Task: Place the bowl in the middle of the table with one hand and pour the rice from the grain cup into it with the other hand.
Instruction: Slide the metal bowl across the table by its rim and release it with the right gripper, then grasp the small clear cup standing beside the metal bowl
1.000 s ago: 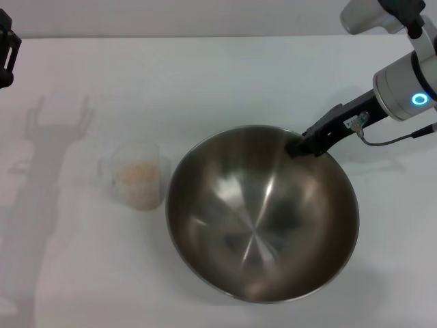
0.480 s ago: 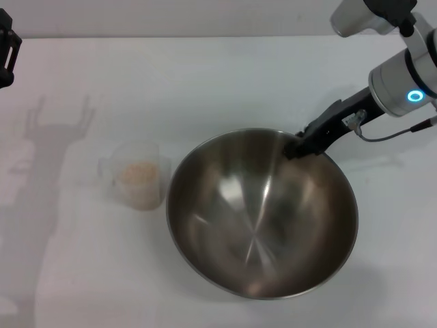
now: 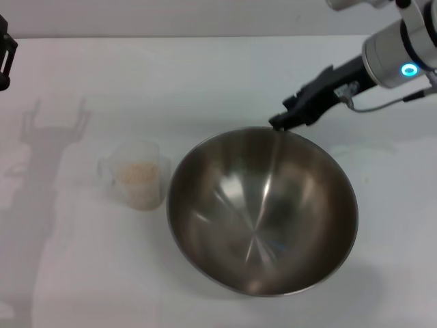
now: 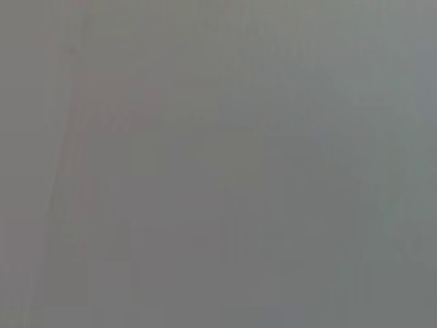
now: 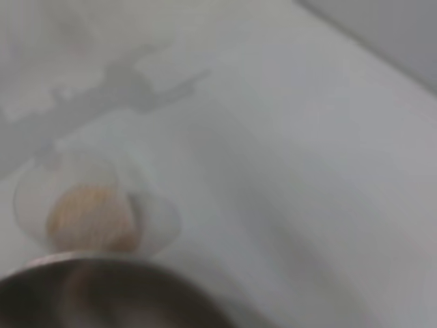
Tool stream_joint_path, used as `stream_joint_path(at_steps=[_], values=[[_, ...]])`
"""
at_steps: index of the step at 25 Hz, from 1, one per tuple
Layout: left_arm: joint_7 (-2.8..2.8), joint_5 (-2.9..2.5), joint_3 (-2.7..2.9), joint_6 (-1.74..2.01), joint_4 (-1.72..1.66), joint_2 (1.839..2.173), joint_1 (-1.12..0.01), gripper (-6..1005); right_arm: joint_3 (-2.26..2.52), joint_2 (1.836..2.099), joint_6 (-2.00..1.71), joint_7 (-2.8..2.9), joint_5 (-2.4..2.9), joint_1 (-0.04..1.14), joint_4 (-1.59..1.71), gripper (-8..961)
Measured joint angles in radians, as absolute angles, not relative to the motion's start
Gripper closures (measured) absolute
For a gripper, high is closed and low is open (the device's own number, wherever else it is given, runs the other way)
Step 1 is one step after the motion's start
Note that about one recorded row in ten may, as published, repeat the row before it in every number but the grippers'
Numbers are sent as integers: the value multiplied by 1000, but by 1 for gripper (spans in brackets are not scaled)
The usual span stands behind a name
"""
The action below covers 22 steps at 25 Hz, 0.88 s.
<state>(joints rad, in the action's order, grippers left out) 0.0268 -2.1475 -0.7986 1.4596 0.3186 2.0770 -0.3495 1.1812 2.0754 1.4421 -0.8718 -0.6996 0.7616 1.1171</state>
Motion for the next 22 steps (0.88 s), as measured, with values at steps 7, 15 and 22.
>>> stream_joint_path(at_steps=[7, 15, 22], values=[[26, -2147, -809, 1459, 313, 2076, -347, 169, 1185, 2079, 1306, -951, -794, 737, 1180, 491], [26, -2148, -809, 1453, 302, 2075, -354, 169, 1268, 2082, 971, -1207, -963, 642, 1177, 493], [26, -2151, -802, 1444, 298, 2075, -355, 170, 1454, 2082, 552, -1579, -1303, 494, 1159, 496]])
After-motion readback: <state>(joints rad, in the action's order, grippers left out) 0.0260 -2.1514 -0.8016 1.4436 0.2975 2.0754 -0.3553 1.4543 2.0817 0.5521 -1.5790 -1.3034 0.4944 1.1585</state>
